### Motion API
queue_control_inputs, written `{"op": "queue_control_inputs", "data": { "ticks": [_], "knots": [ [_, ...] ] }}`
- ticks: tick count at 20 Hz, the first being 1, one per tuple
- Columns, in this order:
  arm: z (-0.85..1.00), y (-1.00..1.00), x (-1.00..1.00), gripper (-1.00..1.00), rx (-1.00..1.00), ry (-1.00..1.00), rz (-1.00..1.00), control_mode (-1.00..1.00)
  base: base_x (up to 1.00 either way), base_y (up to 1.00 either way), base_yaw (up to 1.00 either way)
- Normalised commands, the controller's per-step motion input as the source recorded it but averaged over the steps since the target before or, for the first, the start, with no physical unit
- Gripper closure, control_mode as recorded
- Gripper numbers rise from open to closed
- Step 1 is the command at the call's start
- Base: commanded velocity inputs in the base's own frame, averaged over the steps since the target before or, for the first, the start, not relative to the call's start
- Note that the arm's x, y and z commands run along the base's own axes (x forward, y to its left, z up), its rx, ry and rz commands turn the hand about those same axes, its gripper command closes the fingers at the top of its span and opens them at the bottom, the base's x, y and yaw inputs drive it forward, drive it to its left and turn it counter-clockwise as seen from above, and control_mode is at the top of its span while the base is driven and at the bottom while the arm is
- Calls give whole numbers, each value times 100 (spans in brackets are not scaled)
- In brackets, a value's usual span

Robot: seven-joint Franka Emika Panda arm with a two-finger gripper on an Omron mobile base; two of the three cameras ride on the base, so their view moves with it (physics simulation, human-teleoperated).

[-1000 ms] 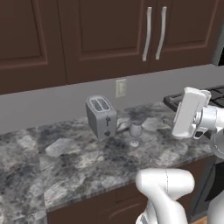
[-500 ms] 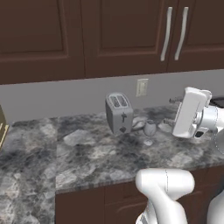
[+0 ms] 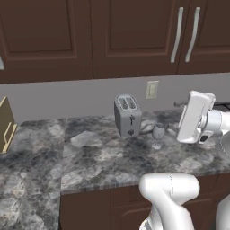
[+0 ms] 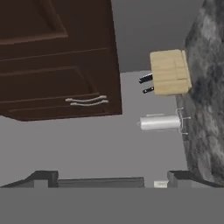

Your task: Retrieve the wine glasses from the counter and place one next to each plate.

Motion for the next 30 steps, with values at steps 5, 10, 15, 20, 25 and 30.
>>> {"op": "queue_control_inputs", "data": {
  "ticks": [5, 10, 15, 20, 25, 30],
  "knots": [
    [-33, -66, 7, -100, 23, 33, 6, -100, 0, 0, 0],
    [-36, -62, 27, -100, 17, 43, 4, -100, 0, 0, 0],
    [-28, -37, 58, -100, 6, 54, 11, -100, 0, 0, 0],
    [-29, -44, 51, -100, 9, 48, 15, -100, 0, 0, 0],
    [-32, -44, 26, -100, 4, 40, 12, -100, 0, 0, 0],
    [-36, -18, 8, -100, 0, 28, 6, -100, 0, 0, 0]
  ]
}}
